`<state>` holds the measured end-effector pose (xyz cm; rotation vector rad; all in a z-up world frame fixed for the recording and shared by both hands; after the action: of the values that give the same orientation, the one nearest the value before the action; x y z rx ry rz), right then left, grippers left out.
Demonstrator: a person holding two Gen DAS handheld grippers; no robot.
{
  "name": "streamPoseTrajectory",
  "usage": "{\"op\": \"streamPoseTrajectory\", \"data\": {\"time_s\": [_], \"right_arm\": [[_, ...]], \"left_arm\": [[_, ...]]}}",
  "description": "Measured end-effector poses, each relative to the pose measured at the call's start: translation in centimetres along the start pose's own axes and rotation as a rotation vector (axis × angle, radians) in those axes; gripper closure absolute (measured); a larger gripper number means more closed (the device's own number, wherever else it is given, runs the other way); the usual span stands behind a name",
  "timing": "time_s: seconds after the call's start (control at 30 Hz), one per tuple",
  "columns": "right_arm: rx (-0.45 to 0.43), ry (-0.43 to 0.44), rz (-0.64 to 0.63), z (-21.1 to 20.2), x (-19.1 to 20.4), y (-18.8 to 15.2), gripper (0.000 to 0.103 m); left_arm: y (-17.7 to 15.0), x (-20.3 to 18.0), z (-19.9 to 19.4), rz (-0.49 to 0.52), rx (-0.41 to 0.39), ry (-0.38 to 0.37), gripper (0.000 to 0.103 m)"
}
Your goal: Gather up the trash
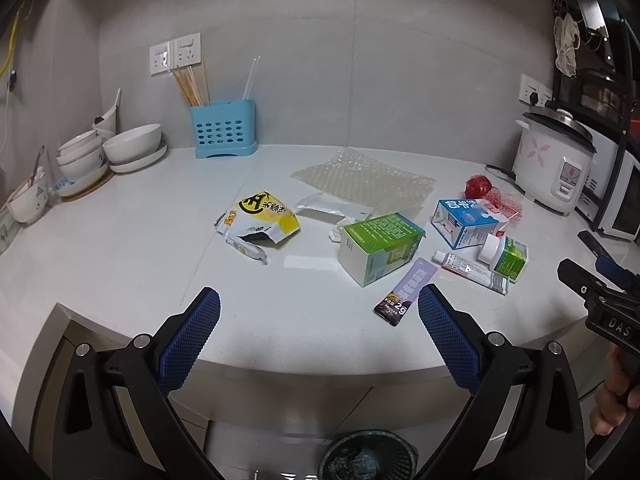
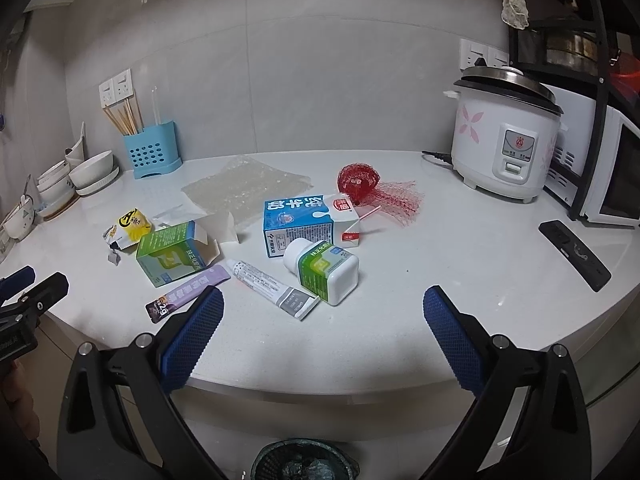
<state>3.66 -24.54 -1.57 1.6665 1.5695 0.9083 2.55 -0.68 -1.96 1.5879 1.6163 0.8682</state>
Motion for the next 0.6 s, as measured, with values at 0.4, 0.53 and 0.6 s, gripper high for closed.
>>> {"op": "streamPoseTrajectory", "data": {"time_s": [0.4,0.53,0.6], "right_arm": [[0.011,0.004,0.005,-0.2,-0.36,-0.16,0.007],[0.01,0.007,0.005,-0.27,-0.42,-0.17,0.007],[0.01,0.007,0.005,-0.32,-0.47,-0.16,0.007]], "left_arm": [[0.07,-0.55,-0.64,0.002,0.004,-0.008,0.006],[0.11,-0.5,-0.47,-0.008,0.017,-0.021,0.006],[0.05,-0.48,-0.46,-0.011,0.022,-0.027,0.006]]}}
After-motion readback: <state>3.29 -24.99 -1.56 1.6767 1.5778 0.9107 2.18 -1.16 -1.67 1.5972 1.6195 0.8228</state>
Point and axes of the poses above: each gripper's, at about its wrist camera, not at the fingertips, and z roughly the way its jaws point, x to its left, y to its top, the point moved 4 cm from there along z, roughly the way its jaws point, and after that the axes turned 2 degrees about -x, right-handed, at the moved point
